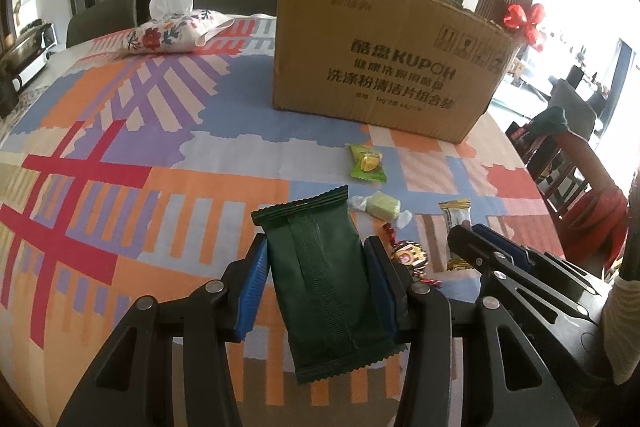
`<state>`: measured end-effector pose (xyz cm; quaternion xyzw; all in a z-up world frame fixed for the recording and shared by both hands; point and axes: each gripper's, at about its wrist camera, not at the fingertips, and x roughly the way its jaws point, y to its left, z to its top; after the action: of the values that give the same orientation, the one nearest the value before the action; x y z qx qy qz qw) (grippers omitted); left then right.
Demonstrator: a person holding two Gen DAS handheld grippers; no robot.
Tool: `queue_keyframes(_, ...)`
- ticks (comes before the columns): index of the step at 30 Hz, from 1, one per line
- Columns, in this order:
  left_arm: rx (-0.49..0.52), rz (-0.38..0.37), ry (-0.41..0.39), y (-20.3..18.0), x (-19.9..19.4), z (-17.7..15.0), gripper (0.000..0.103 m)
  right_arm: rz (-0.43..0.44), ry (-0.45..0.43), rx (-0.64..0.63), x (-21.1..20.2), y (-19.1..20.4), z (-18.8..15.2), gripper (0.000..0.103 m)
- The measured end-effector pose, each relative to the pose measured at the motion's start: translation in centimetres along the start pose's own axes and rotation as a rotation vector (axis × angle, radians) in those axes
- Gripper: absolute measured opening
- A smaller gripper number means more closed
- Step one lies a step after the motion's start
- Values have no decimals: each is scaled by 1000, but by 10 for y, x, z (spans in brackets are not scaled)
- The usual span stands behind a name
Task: Organize snacks
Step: 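Grasp the dark green packet with the left tool while the right tool grasps the white-gold bar, then carry both snacks over the box and open both tools inside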
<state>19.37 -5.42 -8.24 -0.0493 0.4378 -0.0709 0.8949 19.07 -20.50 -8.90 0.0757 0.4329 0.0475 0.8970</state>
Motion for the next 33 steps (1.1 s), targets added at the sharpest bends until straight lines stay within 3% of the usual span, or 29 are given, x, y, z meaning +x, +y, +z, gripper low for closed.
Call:
queue_keyframes(10,41,-9,-84,-7,-31,22,47,31,-101,-4,-35,1,16,18)
queue_keyframes(23,115,-27,-183,-17,-62,86,47,60,-251,-27,-70,2,70,13)
queue_keyframes(28,143,-27,-193,-22,-66,103,47,61,-265,-39,-71,2,86,11)
queue_keyframes(33,170,-37,-179,-28,-63,97,47,70,-180,-62,-58,-9,88,13)
